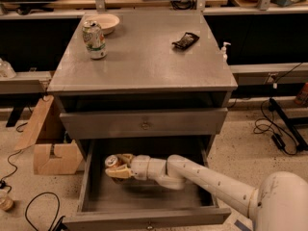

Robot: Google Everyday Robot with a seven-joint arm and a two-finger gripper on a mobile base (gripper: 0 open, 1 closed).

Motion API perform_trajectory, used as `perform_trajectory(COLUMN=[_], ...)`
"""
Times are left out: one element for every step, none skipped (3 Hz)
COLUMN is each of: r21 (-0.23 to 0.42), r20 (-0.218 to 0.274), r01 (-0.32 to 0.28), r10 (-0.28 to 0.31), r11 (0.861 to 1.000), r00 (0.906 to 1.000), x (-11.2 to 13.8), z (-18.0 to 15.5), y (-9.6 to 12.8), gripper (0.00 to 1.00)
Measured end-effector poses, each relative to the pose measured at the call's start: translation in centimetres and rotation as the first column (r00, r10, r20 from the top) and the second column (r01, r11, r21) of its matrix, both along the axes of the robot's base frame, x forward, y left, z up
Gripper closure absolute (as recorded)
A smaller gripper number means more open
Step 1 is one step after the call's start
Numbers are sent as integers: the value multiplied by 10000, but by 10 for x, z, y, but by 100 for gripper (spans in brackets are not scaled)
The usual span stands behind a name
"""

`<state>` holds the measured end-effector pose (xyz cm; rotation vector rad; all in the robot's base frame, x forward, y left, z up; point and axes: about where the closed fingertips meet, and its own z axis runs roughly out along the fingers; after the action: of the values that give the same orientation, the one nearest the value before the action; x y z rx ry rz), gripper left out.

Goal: Place orange can into middle drawer

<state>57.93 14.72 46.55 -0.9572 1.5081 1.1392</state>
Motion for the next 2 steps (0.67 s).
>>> perform_trajectory(r21=[36, 54], r20=[-5, -4], r01=[-29, -60], r10=[29, 60], r11=[10000, 10000], r00=[10000, 10000], x=[-1, -1], z=[2, 3], y=[2, 4], gripper=[82, 59])
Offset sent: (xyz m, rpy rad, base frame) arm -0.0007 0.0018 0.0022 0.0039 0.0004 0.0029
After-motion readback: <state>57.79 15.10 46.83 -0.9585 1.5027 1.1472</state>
